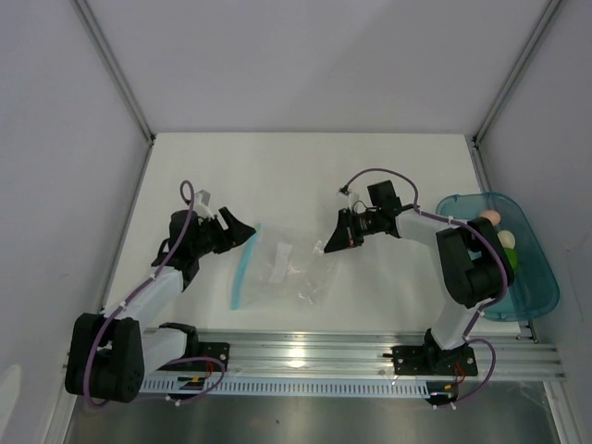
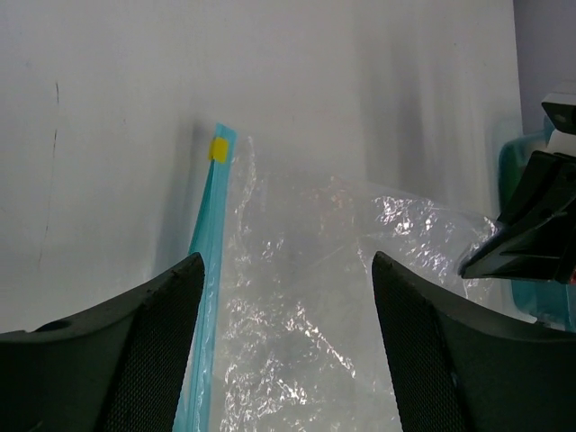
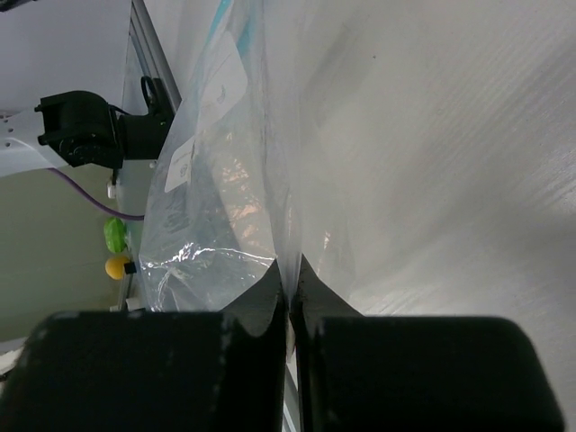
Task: Place the food in the zip-top bag and seal the zipper
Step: Pick up the zipper food storage bag at the center of the board.
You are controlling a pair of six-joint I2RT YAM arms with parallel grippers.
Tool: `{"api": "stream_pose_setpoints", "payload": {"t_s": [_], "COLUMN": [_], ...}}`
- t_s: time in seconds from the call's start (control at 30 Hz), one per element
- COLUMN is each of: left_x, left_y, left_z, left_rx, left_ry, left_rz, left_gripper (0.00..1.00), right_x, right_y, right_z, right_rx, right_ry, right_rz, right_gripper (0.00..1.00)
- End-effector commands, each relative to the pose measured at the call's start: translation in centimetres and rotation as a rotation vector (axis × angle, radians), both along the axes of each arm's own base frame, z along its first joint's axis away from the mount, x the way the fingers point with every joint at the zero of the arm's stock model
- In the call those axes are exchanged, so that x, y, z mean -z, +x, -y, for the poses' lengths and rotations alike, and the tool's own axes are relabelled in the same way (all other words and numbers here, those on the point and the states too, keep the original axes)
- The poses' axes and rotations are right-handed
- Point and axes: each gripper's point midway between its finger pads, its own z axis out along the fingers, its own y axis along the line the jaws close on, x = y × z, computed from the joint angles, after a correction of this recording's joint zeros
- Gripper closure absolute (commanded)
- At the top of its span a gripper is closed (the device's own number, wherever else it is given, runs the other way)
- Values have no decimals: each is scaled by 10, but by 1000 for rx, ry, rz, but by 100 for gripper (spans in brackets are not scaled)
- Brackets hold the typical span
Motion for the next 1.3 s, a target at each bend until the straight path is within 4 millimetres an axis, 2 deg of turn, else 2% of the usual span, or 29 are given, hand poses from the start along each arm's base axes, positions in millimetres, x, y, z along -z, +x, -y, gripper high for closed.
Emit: {"api": "stream_pose_setpoints", "payload": {"t_s": [0.0, 0.17, 0.4, 0.53, 0.6, 0.77, 0.87, 1.03, 1.27], "left_x": [7, 25, 36, 37, 38, 41, 49, 48, 58], "left_y": [-2, -16, -26, -32, -36, -40, -42, -41, -45], "left_z": [3, 4, 7, 18, 22, 25, 19, 7, 8], "left_rx": [7, -5, 6, 47, 64, 83, 50, -11, 1], "left_ry": [-39, -78, -95, -154, -171, -176, -151, -105, -98], "left_rz": [-5, -62, -101, -102, -111, -118, -147, -103, -129], "left_gripper": [24, 24, 25, 30, 39, 43, 42, 40, 38], "right_x": [-12, -16, -19, -21, -24, -26, -28, -29, -33], "right_y": [1, 2, 4, 5, 5, 5, 5, 3, 7], "right_z": [-1, -2, -4, -5, -5, -4, -4, -4, -6], "right_rx": [-17, -4, 7, 12, 16, 21, 23, 22, 22], "right_ry": [42, 60, 81, 84, 86, 87, 89, 90, 107], "right_rz": [53, 52, 55, 51, 56, 58, 52, 58, 70], "right_gripper": [94, 89, 88, 88, 88, 87, 87, 87, 87]}}
